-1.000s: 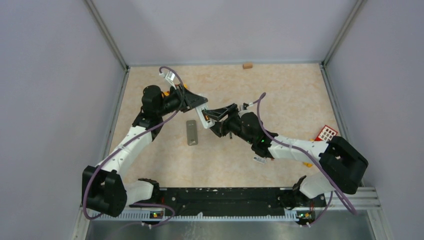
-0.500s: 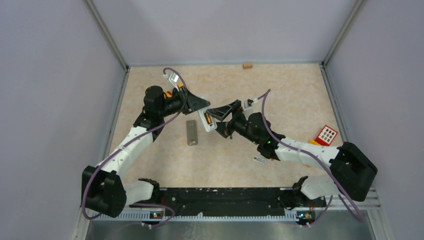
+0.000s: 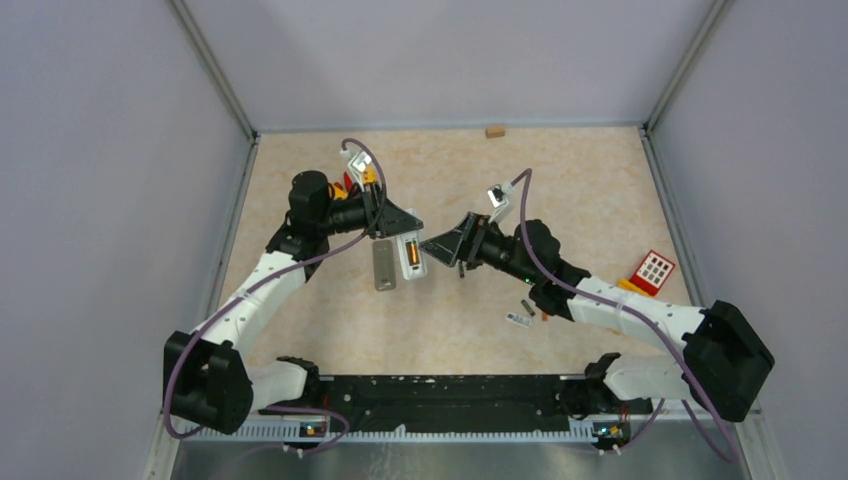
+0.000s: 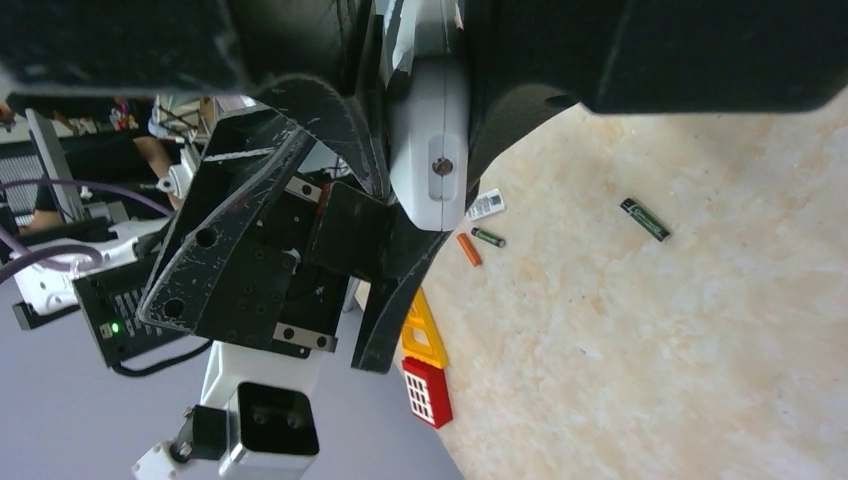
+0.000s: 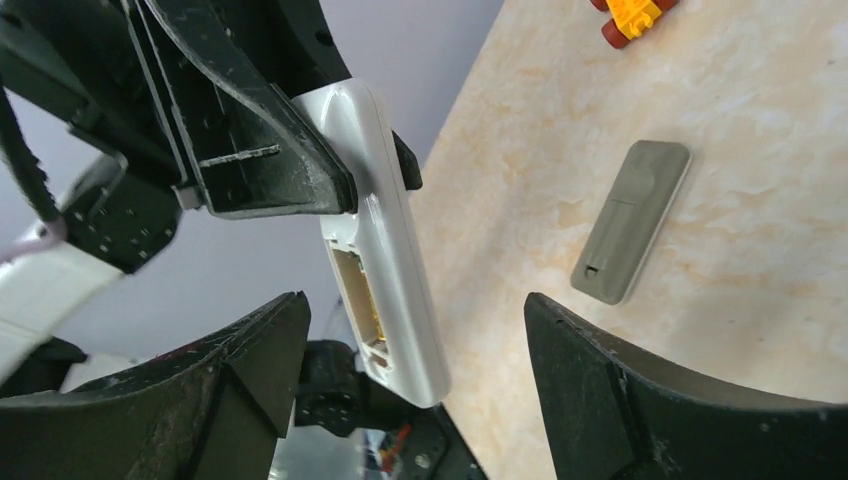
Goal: Load the batteries into the remote control
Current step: Load the battery into the remote control.
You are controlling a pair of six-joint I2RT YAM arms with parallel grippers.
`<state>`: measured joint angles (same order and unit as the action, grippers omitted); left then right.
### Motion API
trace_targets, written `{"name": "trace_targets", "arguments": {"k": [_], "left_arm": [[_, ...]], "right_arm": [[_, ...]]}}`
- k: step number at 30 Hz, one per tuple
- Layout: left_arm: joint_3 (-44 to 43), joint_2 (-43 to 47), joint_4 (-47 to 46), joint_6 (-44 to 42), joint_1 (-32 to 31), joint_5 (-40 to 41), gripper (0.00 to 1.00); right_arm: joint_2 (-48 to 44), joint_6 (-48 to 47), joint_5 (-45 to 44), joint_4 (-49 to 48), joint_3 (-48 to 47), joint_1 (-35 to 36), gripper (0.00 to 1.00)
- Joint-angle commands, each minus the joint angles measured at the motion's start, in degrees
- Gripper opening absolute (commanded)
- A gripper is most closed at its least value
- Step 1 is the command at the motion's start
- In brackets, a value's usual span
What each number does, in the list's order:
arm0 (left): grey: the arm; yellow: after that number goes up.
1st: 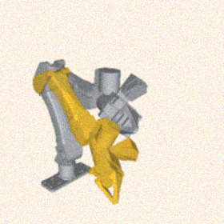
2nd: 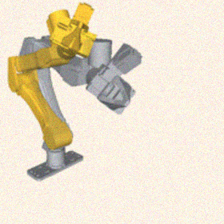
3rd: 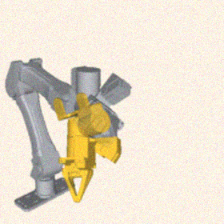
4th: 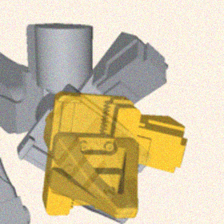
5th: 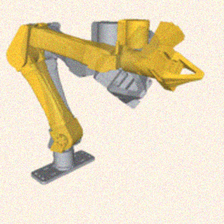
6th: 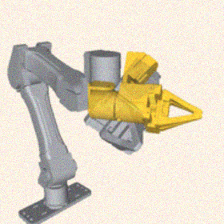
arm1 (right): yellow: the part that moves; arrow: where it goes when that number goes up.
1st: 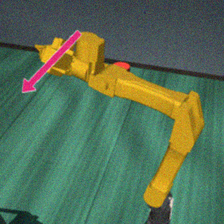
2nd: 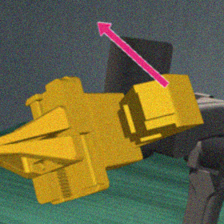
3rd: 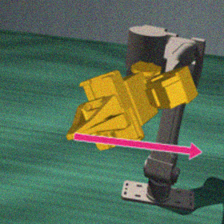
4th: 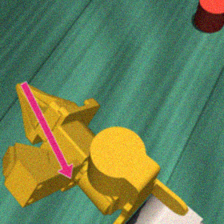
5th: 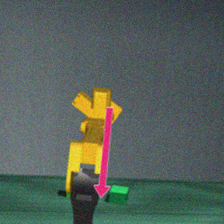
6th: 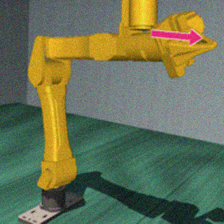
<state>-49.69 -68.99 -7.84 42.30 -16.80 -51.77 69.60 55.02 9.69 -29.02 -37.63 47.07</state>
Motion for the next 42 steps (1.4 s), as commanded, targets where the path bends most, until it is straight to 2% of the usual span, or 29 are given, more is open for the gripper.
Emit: {"name": "trace_targets", "arguments": {"k": [1, 6, 9, 13, 23, 27, 36, 42], "left_arm": [[-2.5, 0.6, -1.9, -3.8, 0.2, -6.1, 0.0], [-1.6, 2.0, -2.5, -4.6, 0.1, -6.9, 0.0], [-1.5, 2.1, -2.8, -4.1, 0.1, -6.8, 0.0], [-1.5, 2.3, -2.9, -3.4, 0.1, -6.9, 0.0], [-1.5, 2.9, -2.3, -2.6, 0.1, -4.9, 0.0], [-2.0, 2.3, -1.8, -2.5, 0.2, -4.4, 0.0], [-3.0, 0.9, 0.7, -3.2, 0.2, -3.9, 0.0], [-3.3, 0.4, 0.6, -2.4, 0.2, -3.5, 0.0]], "right_arm": [[-1.3, -15.1, 4.4, 3.6, -4.8, -0.2, 0.78], [0.7, -17.8, 8.2, 1.9, -7.1, 0.0, 0.67], [2.1, -19.4, 8.7, 2.1, -9.1, 0.9, 0.65], [3.4, -22.5, 5.6, 5.9, -12.1, 2.9, 0.62], [5.9, -29.0, -2.9, 18.3, -17.9, 6.4, 0.42], [5.5, -30.1, -3.0, 19.1, -17.6, 6.7, 0.41], [3.5, -34.3, -0.7, 19.4, -15.1, 6.7, 0.48], [5.5, -34.5, -3.6, 23.8, -18.2, 7.1, 0.49]]}}
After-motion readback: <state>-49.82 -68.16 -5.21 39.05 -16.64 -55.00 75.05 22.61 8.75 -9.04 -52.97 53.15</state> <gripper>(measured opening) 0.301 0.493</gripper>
